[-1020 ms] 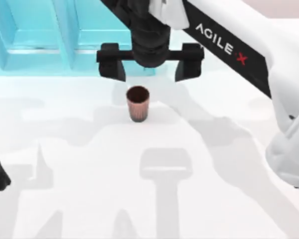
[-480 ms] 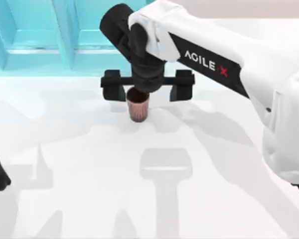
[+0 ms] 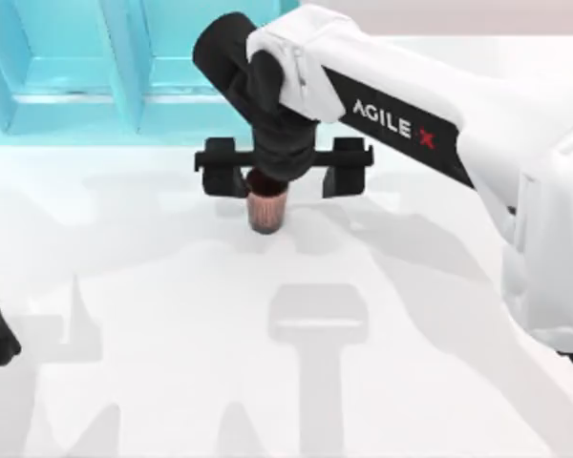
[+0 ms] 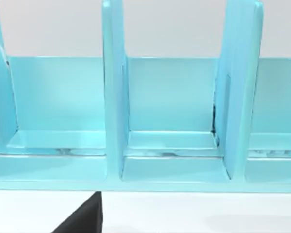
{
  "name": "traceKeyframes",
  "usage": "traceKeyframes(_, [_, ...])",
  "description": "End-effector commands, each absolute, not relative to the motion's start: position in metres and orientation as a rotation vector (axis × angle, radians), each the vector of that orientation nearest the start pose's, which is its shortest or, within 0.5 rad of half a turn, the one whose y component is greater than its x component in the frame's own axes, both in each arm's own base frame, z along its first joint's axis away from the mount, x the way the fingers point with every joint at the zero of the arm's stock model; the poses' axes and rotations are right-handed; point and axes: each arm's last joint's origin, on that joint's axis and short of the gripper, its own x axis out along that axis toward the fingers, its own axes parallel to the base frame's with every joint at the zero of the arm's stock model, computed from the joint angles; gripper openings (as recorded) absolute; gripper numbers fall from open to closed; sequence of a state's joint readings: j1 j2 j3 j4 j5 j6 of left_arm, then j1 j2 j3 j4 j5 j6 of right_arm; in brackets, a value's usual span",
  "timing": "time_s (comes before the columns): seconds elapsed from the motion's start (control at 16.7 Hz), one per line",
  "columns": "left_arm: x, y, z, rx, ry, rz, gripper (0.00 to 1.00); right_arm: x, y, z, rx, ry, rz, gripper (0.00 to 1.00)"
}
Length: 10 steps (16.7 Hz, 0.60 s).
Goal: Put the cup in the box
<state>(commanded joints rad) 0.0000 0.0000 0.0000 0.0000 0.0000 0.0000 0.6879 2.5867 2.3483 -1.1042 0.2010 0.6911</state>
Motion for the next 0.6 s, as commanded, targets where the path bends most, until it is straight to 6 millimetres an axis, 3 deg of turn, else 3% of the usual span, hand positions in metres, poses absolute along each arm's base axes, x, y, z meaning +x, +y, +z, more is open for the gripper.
traceKeyframes(0.6, [0.1057,-0.0012,0.16,0.0,0.0,0.0,1.0,0.4048,0.3341,0.1437,0.006,1.273,-0.009,0.02])
